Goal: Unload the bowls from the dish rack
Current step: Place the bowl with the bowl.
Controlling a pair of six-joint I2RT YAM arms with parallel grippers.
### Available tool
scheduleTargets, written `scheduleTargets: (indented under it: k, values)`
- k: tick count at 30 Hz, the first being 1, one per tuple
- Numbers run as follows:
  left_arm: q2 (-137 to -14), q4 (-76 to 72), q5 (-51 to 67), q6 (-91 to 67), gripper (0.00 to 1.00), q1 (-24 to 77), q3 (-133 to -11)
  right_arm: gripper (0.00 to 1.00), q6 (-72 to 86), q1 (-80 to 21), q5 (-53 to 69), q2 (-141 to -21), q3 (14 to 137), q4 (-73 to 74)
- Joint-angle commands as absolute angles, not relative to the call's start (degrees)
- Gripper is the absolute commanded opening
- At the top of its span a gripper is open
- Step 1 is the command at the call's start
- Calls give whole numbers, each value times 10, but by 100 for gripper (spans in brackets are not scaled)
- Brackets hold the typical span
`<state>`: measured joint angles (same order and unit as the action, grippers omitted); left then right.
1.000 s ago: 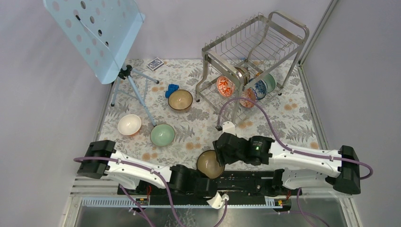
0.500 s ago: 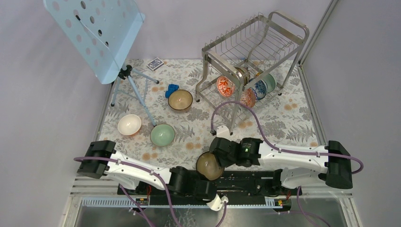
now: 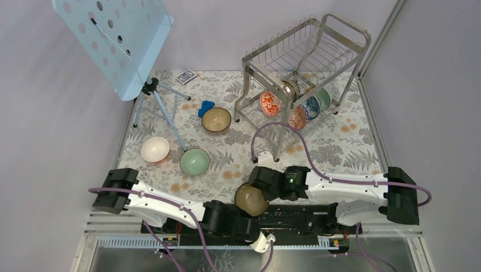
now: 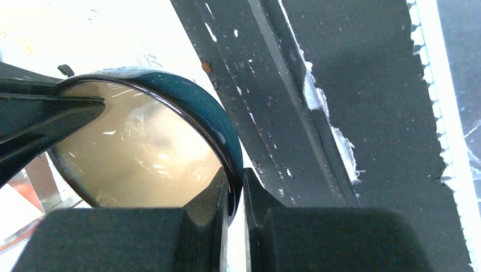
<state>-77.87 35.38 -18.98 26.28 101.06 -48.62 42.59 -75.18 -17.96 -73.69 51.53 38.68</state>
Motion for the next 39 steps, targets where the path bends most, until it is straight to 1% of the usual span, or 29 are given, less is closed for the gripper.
scheduleTargets:
  k: [1,2,3,4,6,8,10,11,12,20,27,29,35,38,39]
  values:
    - [-768,306,-258,236,0,1013,-518,2,435,-761,-202,-735,531,392]
    - [-770,300,-274,221,2,1014,-521,0,437,-761,-205,-732,529,392]
    - [-774,298,-287,207,10,1013,-524,0,439,-761,-210,-728,527,393]
    - [-778,299,-296,197,22,1013,-527,0,443,-761,-214,-724,524,394]
    - [-782,302,-306,180,52,1013,-528,0,449,-761,-222,-713,518,394]
    - [-782,301,-318,158,68,1013,-527,0,457,-761,-231,-704,511,397]
    - [-779,299,-336,128,80,1013,-531,0,467,-761,-244,-692,505,403]
    - [-776,298,-345,111,95,1013,-536,0,470,-761,-251,-686,502,406]
    - [-770,297,-351,95,98,1013,-541,0,474,-761,-257,-681,499,409]
    - [-692,272,-399,2,99,1005,-534,0,506,-761,-310,-643,472,419]
    - [-644,259,-403,-82,99,987,-496,0,551,-761,-344,-598,445,423]
    - [-640,259,-379,-137,99,949,-500,0,569,-760,-356,-580,434,420]
    - [-625,206,-205,-286,99,741,-524,0,612,-757,-382,-542,403,412]
    - [-636,208,-169,-379,98,688,-541,0,623,-755,-386,-539,399,415]
    - [-643,210,-157,-400,97,679,-541,0,628,-754,-385,-540,396,413]
